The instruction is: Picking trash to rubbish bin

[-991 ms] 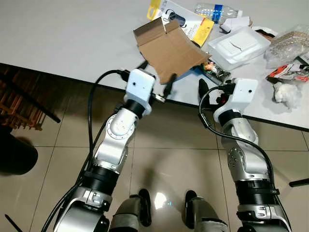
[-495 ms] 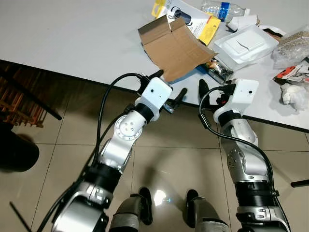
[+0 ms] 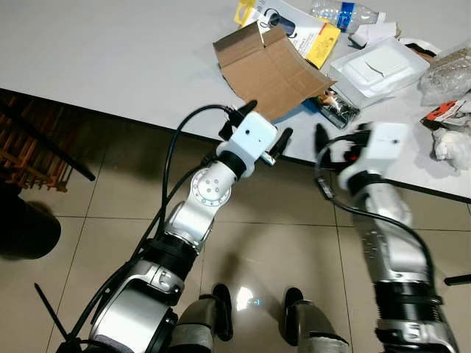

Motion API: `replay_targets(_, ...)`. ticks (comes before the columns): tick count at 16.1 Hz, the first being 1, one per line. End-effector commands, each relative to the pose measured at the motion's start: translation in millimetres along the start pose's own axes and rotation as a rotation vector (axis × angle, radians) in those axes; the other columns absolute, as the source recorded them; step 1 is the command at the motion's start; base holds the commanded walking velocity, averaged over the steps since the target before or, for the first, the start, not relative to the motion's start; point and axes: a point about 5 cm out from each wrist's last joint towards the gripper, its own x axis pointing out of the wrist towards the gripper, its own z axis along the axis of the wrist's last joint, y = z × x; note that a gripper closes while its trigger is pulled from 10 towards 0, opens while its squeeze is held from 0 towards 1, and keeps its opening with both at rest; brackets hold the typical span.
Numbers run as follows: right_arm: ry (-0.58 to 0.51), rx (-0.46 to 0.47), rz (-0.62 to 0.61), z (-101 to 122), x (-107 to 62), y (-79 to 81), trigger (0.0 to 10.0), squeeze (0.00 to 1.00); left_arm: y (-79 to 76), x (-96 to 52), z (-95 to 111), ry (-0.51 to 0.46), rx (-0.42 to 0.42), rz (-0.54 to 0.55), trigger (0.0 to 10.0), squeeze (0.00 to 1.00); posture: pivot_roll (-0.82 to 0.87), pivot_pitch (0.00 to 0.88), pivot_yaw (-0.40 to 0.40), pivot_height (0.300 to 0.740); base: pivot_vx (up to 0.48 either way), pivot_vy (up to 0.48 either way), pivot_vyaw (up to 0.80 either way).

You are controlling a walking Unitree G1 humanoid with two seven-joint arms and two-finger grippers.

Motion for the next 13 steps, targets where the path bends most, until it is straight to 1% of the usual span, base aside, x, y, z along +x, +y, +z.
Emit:
replay_targets(1, 0.044, 0.002, 0.017, -6, -6.3, -4.0, 10.0, 0.00, -3.1, 2.7, 0, -0.001, 0.012, -0.003, 10.0, 0.00, 0.03, 0.327, 0.118, 0.740, 0.000, 0.000, 0.00)
replay_targets(2, 0.046, -0.014, 0.024, -5, -7.6, -6.1, 10.0, 0.00, -3.5, 3.2, -1, 0.002, 0.012, -0.002, 10.0, 0.00, 0.02, 0.330, 0.121, 0.740, 0.000, 0.000, 0.00)
replay_targets(3, 0.049, -0.021, 0.024, -1, -10.8, -14.1, 10.0, 0.00, -3.8, 5.0, -3, 0.006, 0.011, 0.003, 10.0, 0.00, 0.02, 0.331, 0.122, 0.740, 0.000, 0.000, 0.00)
replay_targets(5, 0.051, -0.014, 0.039, 2, -12.4, -14.8, 10.0, 0.00, -3.6, 5.7, -5, 0.012, 0.010, 0.009, 10.0, 0.00, 0.02, 0.332, 0.123, 0.740, 0.000, 0.000, 0.00)
replay_targets(9, 0.061, 0.034, 0.129, 8, -17.2, -4.1, 10.0, 0.00, -7.7, 7.5, -10, 0.032, 0.027, 0.009, 10.0, 0.00, 0.01, 0.336, 0.128, 0.740, 0.000, 0.000, 0.00)
replay_targets(11, 0.067, 0.080, 0.193, 11, -20.7, 4.1, 10.0, 0.00, -12.1, 9.2, -13, 0.043, 0.044, 0.002, 10.0, 0.00, 0.00, 0.340, 0.130, 0.740, 0.000, 0.000, 0.00)
replay_targets(12, 0.075, 0.091, 0.226, 12, -24.0, 7.6, 10.0, 0.00, -14.1, 10.6, -14, 0.050, 0.054, 0.003, 10.0, 0.00, 0.00, 0.344, 0.130, 0.740, 0.000, 0.000, 0.00)
replay_targets(13, 0.077, 0.091, 0.230, 12, -24.7, 8.1, 10.0, 0.00, -14.5, 11.0, -14, 0.051, 0.059, 0.004, 10.0, 0.00, 0.00, 0.345, 0.130, 0.740, 0.000, 0.000, 0.00)
